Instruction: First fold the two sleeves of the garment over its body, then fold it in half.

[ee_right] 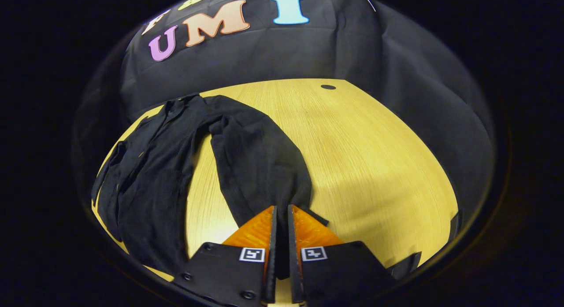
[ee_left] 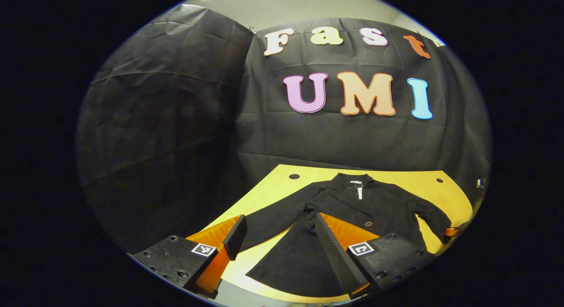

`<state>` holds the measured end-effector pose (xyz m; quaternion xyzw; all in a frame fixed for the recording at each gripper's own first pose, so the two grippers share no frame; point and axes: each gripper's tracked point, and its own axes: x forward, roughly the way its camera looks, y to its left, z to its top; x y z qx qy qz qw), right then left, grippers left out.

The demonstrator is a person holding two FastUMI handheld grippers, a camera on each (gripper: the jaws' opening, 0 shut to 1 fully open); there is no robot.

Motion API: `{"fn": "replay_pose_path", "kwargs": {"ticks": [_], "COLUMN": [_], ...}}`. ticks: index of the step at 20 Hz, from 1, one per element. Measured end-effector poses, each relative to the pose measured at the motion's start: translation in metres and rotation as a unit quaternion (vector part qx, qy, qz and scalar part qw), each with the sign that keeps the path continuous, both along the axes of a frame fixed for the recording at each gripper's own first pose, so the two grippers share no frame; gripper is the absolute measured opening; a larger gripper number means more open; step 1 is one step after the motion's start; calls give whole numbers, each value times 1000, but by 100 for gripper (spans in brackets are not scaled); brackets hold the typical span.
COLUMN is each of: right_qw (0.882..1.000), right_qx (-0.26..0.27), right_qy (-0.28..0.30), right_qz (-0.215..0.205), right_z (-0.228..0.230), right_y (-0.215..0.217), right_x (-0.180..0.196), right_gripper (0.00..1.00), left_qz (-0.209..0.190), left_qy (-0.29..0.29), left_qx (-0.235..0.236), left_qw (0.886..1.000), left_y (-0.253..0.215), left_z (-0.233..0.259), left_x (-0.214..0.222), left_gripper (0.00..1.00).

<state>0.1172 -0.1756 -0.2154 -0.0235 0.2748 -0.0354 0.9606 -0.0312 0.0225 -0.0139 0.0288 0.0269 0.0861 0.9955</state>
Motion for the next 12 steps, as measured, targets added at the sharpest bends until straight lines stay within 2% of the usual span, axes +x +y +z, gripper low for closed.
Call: {"fn": "replay_pose_path", "kwargs": {"ticks": [2,3,5,8,12], "right_qw": [1000,1000,1000,1000,1000], "right_qx": [-4,-9,-15,-8,28], "right_qy": [1,1,3,8,10], "right_qz": [0,4,0,4,7], "right_z": [1,1,1,3,5], "right_y": [3,2,1,3,6], "right_x": [-2,0,-1,0,-1], "right_gripper": [14,7,3,3,2], "left_qz": [-1,-1,2,8,8], "left_qy": [-2,0,0,-3,-3], "left_qx": [-3,-2,-1,-6,-18], "left_qw": [1000,1000,1000,1000,1000], "left_y": [-3,-4,-5,-9,-18], "left_z": [0,-2,-1,-3,-13], "left_x": [-2,-2,-5,-7,-5], "left_gripper": [94,94,94,94,93]}}
